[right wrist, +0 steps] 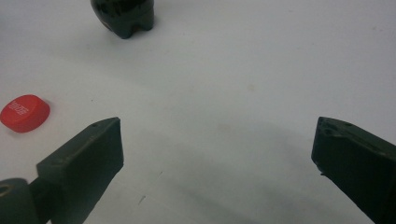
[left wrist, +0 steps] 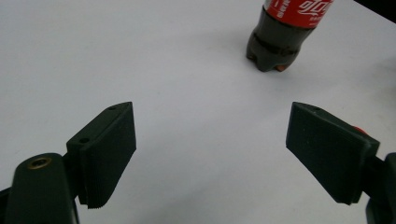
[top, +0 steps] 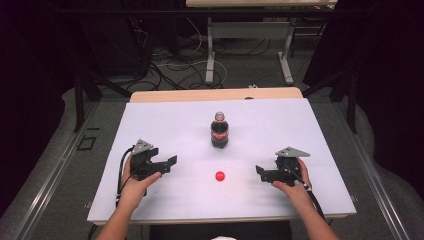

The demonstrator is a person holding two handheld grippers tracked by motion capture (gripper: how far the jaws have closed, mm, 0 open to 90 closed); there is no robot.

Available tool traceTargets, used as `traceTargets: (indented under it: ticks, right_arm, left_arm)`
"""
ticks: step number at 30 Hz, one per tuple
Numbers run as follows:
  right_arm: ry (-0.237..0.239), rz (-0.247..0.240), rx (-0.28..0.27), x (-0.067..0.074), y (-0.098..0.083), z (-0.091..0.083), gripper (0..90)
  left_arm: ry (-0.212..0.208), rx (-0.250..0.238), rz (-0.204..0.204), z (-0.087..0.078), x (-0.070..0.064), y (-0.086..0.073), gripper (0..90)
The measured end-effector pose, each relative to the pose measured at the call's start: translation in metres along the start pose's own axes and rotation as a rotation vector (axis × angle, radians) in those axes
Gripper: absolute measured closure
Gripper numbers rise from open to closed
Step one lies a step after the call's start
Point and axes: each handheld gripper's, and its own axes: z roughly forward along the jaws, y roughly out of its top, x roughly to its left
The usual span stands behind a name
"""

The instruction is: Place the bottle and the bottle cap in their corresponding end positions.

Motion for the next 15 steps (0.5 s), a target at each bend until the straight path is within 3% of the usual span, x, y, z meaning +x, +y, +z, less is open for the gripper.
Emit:
traceTargets:
  ticks: [10,14,15]
  right_arm:
    - [-0.017,0.010,0.001,-0.005,-0.002,0.002,2.0]
    - [-0.020,0.018,0.002,-0.007,-0.003,0.003,2.2]
    - [-0.020,0.030,0.007,-0.006,-0.004,0.003,2.2]
  left_arm:
    - [0.054,-0.017,-0.057,-0.007,0.023,-0.015,0.5]
    - [0.086,-0.013,-0.134,-0.004,0.032,-0.021,0.4]
    - [0.092,-0.005,-0.133,-0.004,0.035,-0.022,0.4]
